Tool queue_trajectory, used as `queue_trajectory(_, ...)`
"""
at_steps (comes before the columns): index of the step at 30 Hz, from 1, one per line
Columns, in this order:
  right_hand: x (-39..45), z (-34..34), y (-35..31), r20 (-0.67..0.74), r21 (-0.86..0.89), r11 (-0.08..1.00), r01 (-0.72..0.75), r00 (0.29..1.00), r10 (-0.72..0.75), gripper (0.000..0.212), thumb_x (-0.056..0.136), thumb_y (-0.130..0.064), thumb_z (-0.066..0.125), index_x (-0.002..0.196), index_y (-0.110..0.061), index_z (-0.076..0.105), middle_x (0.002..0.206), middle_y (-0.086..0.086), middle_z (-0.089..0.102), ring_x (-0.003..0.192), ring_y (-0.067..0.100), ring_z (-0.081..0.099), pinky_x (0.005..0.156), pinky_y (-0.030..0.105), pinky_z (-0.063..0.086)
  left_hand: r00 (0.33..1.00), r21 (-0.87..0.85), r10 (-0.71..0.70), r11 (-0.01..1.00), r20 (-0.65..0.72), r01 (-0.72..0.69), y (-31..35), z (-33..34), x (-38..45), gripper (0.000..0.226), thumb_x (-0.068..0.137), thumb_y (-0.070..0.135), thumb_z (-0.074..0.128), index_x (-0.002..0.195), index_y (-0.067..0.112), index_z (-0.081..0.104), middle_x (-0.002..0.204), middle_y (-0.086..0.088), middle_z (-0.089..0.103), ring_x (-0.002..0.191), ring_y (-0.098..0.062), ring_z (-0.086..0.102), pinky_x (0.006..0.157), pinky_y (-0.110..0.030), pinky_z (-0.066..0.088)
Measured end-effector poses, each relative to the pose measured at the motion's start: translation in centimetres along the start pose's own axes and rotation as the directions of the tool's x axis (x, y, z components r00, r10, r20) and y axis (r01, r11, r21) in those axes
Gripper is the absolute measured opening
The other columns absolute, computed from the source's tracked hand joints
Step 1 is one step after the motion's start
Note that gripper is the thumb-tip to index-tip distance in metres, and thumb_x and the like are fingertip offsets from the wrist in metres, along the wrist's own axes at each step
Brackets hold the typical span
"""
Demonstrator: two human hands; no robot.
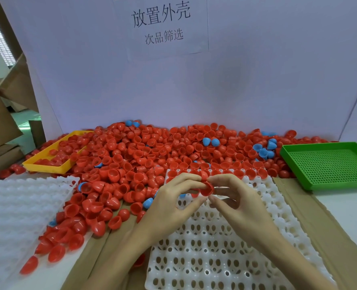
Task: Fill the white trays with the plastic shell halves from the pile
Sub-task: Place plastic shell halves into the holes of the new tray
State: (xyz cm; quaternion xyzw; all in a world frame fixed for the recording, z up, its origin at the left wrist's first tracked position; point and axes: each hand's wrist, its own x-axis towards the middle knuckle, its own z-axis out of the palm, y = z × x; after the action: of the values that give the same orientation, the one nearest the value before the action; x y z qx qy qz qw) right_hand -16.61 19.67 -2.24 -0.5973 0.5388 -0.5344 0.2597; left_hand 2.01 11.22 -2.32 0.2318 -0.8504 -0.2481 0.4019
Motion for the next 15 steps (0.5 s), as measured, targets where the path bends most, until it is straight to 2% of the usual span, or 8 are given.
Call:
queue_trajectory(3,0.0,0.0,0.1,0.008,0.019,1.0,-0.019,1.0,0.019,0.031,0.098,-0.005,0.069,0.121,-0.025,0.067,0.115,-0.014,0.073,0.109,0.008,0.072,0.087,0.03,0.062,0.997,0.103,0.001,0.995,-0.074,0.006,0.0,-0.2,0.1,0.023,0.096,0.028,0.077,0.117,0.02,0.077,0.122,0.018,0.064,0.117,-0.007,0.065,0.1,-0.022,0.053)
queue_trajectory(5,0.0,0.0,0.2,-0.003,0.022,0.999,-0.043,0.999,0.043,0.03,0.1,-0.004,0.065,0.121,-0.025,0.066,0.116,-0.012,0.073,0.106,0.009,0.073,0.085,0.032,0.063,0.981,0.21,-0.063,0.972,-0.184,0.102,-0.6,-1.0,0.3,0.027,0.096,0.029,0.076,0.119,0.016,0.075,0.124,0.014,0.063,0.117,-0.006,0.063,0.103,-0.03,0.054)
queue_trajectory(6,0.0,0.0,0.3,-0.011,0.02,0.998,-0.056,0.998,0.056,0.03,0.101,-0.004,0.064,0.12,-0.026,0.066,0.115,-0.011,0.073,0.105,0.009,0.073,0.085,0.033,0.063,0.964,0.273,-0.114,0.945,-0.239,0.179,-1.1,-1.6,0.4,0.034,0.097,0.03,0.073,0.127,0.014,0.072,0.132,0.009,0.061,0.123,-0.007,0.06,0.109,-0.035,0.052)
queue_trajectory(7,0.0,0.0,0.3,-0.017,0.015,0.998,-0.068,0.997,0.069,0.029,0.101,-0.003,0.063,0.12,-0.026,0.066,0.115,-0.01,0.073,0.104,0.009,0.073,0.084,0.033,0.063,0.943,0.334,-0.178,0.903,-0.28,0.269,-1.6,-2.4,0.5,0.044,0.099,0.033,0.07,0.138,0.012,0.065,0.144,0.003,0.054,0.133,-0.011,0.054,0.118,-0.039,0.045)
queue_trajectory(9,0.1,0.0,0.4,-0.022,0.006,0.996,-0.087,0.996,0.087,0.029,0.102,-0.003,0.061,0.118,-0.026,0.066,0.113,-0.01,0.073,0.103,0.008,0.073,0.084,0.032,0.064,0.883,0.436,-0.34,0.775,-0.323,0.458,-3.0,-3.8,0.5,0.066,0.104,0.041,0.06,0.158,0.009,0.041,0.17,-0.008,0.025,0.156,-0.022,0.028,0.126,-0.039,0.023)
queue_trajectory(11,0.1,0.1,0.4,-0.021,-0.006,0.995,-0.095,0.995,0.095,0.029,0.102,-0.004,0.061,0.117,-0.027,0.067,0.111,-0.01,0.073,0.103,0.007,0.073,0.083,0.032,0.063,0.812,0.505,-0.484,0.637,-0.327,0.582,-4.3,-4.9,0.3,0.079,0.105,0.046,0.053,0.165,0.006,0.02,0.174,-0.016,-0.004,0.162,-0.032,0.003,0.128,-0.042,0.014)
queue_trajectory(12,0.0,0.1,0.4,-0.017,-0.011,0.995,-0.099,0.995,0.099,0.029,0.102,-0.004,0.061,0.117,-0.028,0.067,0.111,-0.01,0.073,0.102,0.007,0.072,0.083,0.032,0.063,0.788,0.533,-0.526,0.588,-0.32,0.609,-4.9,-5.2,0.2,0.081,0.106,0.047,0.051,0.166,0.004,0.016,0.174,-0.019,-0.01,0.162,-0.034,-0.002,0.129,-0.043,0.012)
queue_trajectory(15,0.0,0.2,0.6,-0.003,-0.022,0.994,-0.107,0.994,0.107,0.03,0.103,-0.005,0.059,0.118,-0.029,0.066,0.109,-0.012,0.073,0.1,0.007,0.073,0.082,0.032,0.064,0.8,0.571,-0.529,0.576,-0.283,0.584,-6.2,-5.5,0.4,0.074,0.108,0.044,0.049,0.163,0.002,0.024,0.174,-0.019,0.003,0.161,-0.033,0.005,0.129,-0.043,0.014)
